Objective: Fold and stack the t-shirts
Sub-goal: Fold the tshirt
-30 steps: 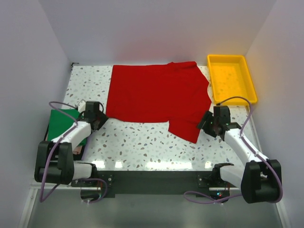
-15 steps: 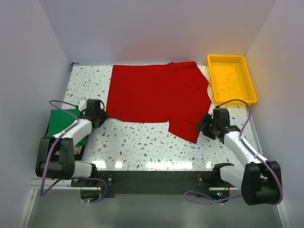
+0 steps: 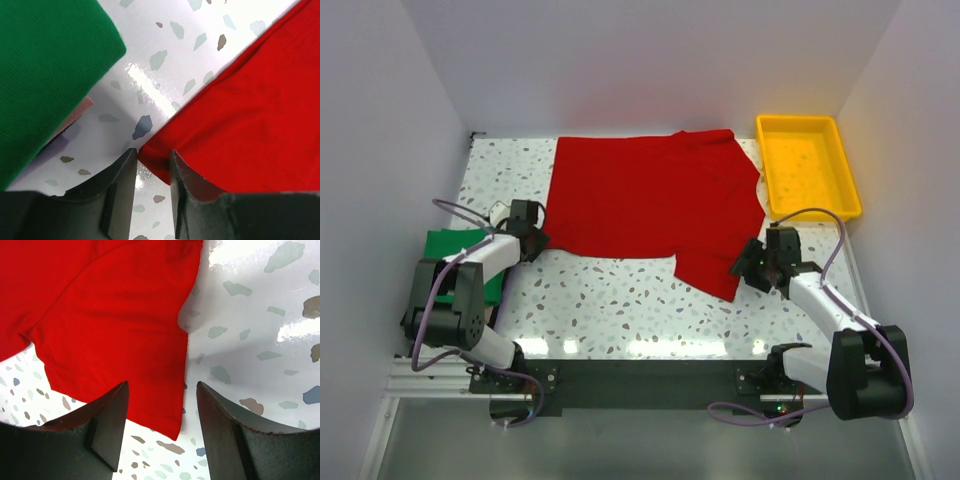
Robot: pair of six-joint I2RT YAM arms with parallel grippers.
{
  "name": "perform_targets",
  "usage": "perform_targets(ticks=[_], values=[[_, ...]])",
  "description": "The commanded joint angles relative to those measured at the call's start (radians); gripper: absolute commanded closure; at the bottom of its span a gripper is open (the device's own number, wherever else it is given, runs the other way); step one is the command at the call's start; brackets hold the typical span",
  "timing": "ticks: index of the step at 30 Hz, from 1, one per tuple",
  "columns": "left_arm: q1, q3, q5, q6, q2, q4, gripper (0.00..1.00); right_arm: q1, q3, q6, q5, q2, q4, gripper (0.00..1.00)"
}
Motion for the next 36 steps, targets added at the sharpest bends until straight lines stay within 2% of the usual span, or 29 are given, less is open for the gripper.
perform_targets(ticks=[1, 10, 13, 15, 19, 22, 29, 36], values=[[-0.024, 0.046, -0.059, -0.005, 0.004, -0.029, 0.65, 0.005, -0.001, 0.005, -0.017, 0.007, 0.04, 0.4], [-0.042, 0.108, -0.214, -0.01, -0.017, -0.157, 0.84, 0.005, -0.006, 0.002, -0.04, 0.017, 0.04, 0.44], [-0.042, 0.137, -0.274, -0.008, -0.026, -0.201, 0.84, 0.005, -0.007, 0.0, -0.045, 0.012, 0.028, 0.44], [-0.042, 0.135, -0.282, -0.007, -0.04, -0.205, 0.82, 0.005, -0.007, 0.001, -0.049, 0.001, 0.02, 0.44], [-0.042, 0.08, -0.228, 0.01, -0.075, -0.137, 0.61, 0.006, -0.007, 0.0, -0.068, -0.008, 0.006, 0.44], [-0.042, 0.042, -0.205, 0.013, -0.106, -0.091, 0.52, 0.005, -0.018, 0.001, -0.075, -0.02, -0.003, 0.43], [-0.042, 0.046, -0.193, 0.007, -0.106, -0.1, 0.5, 0.046, -0.033, 0.021, -0.033, -0.029, -0.004, 0.43], [-0.042, 0.033, -0.188, -0.01, -0.123, -0.116, 0.5, 0.155, -0.056, 0.069, 0.067, -0.02, -0.008, 0.44]])
